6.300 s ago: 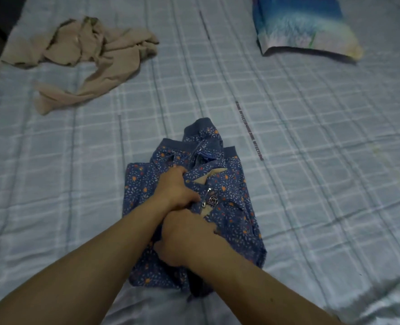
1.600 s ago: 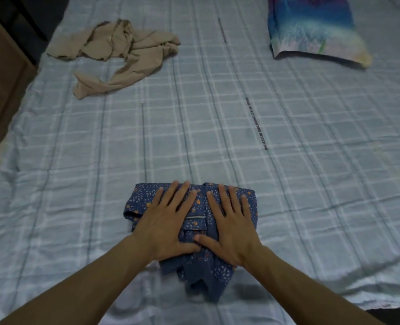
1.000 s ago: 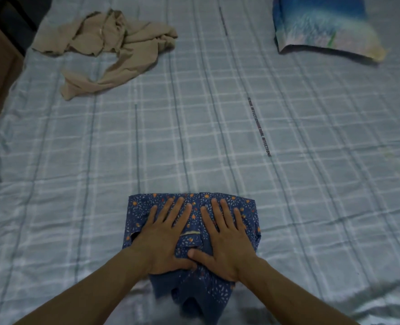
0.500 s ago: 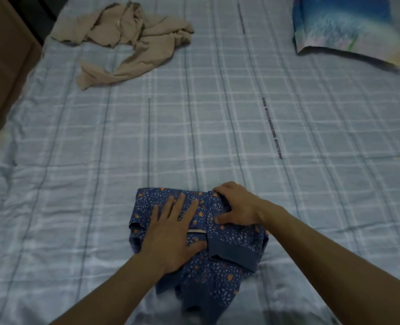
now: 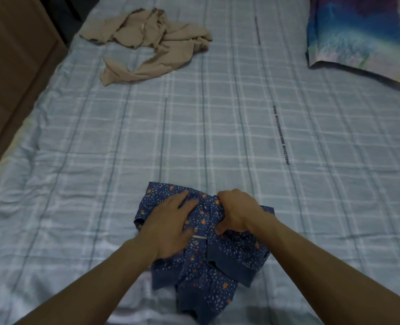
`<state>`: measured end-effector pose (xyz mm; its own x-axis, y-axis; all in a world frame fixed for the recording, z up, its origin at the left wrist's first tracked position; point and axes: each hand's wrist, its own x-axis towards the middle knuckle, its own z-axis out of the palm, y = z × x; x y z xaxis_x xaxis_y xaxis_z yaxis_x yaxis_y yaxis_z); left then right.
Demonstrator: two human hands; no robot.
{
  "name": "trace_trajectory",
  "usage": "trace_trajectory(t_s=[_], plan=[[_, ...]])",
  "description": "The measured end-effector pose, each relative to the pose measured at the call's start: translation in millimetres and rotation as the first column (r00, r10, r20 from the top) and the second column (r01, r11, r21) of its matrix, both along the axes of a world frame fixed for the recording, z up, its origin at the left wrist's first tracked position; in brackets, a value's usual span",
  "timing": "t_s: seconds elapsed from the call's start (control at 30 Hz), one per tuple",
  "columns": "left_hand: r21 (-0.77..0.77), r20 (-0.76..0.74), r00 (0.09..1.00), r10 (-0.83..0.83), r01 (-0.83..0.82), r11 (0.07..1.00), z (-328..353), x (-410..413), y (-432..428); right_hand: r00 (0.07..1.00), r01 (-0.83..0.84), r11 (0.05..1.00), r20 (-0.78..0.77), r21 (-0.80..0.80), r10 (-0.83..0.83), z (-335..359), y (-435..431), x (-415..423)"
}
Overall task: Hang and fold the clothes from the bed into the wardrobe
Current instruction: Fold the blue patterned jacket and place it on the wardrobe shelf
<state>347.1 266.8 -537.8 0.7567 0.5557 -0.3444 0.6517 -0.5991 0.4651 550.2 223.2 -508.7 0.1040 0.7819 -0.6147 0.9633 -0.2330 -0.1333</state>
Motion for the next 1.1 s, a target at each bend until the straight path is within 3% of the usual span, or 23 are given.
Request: trace_trajectory(t_s=[0.13,0.23,0.33,0.53,0.63,0.93,1.1], plan=[[0.229,-0.054,0.992,-0.111,0.121,0.966,10,18,30,0.999,-0.032,0.995,0.026,0.094,0.030,4,-14,-5],[0.189,-0.172,0.949,-0.266,0.296,0.936,10,31,47,0.995,-0.093,0.976,0.049,0.199,0.085,5,-27,-10],[0.123,-0.163,0.923,-0.349,0.370,0.921,2,37,47,0.992,-0.119,0.950,0.073,0.290,0.102,2,-40,-11],[0.155,0.033,0.955,-0.295,0.287,0.945,-13,28,28,0.999,-0.041,0.976,0.020,0.215,0.037,4,-54,11],[0.141,0.065,0.963,-0.261,0.250,0.958,-13,26,21,0.999,-0.048,0.967,0.028,0.249,0.042,1,-53,5],[0.384,0.167,0.950,-0.265,0.185,0.905,42,-3,-11,0.999,-0.032,0.860,0.038,0.510,0.015,40,-85,-21],[0.568,0.276,0.923,-0.269,0.069,0.820,116,-31,-11,0.997,-0.061,0.717,0.074,0.695,0.012,107,-81,-44]])
